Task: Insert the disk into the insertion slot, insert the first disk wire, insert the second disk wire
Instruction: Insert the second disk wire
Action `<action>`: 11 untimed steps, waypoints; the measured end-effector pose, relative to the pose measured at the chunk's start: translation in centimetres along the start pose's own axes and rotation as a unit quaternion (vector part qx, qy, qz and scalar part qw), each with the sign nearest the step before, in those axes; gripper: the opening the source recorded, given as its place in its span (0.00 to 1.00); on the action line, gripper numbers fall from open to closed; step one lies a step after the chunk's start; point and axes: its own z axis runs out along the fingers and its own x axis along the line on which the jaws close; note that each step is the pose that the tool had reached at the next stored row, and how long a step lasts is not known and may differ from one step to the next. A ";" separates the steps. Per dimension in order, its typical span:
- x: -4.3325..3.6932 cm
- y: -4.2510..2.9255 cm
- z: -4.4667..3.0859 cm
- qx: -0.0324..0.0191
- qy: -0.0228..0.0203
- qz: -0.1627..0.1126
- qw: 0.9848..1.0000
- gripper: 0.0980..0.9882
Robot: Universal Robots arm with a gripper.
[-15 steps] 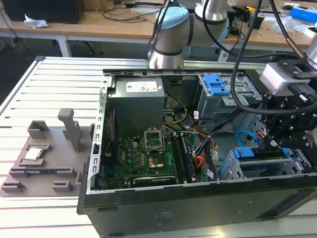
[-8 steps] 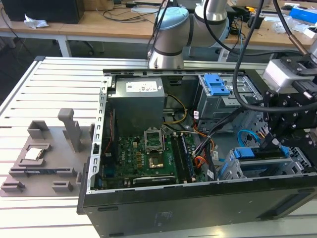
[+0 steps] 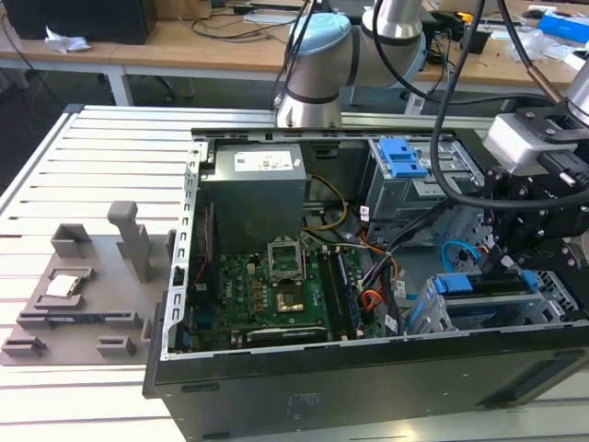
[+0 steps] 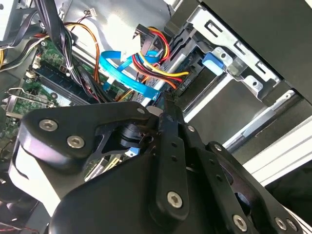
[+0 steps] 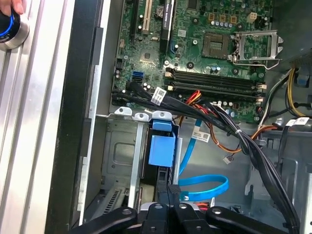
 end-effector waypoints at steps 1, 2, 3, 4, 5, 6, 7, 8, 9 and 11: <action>0.00 0.00 0.12 0.000 0.000 0.000 1.000 0.01; 0.01 -0.01 0.28 0.000 0.000 0.000 1.000 0.01; 0.01 -0.02 0.40 0.000 0.000 0.000 1.000 0.01; 0.01 -0.02 0.40 0.000 0.000 0.000 1.000 0.01; 0.02 -0.02 0.38 0.000 0.000 0.000 1.000 0.01; 0.03 -0.02 0.38 0.000 -0.001 0.000 1.000 0.01; 0.03 -0.02 0.35 0.000 -0.002 0.000 1.000 0.01; 0.04 -0.01 0.16 0.001 -0.003 0.000 1.000 0.01; 0.03 0.00 -0.10 0.001 -0.003 0.000 1.000 0.01; 0.03 0.06 -1.30 0.000 -0.002 0.000 1.000 0.01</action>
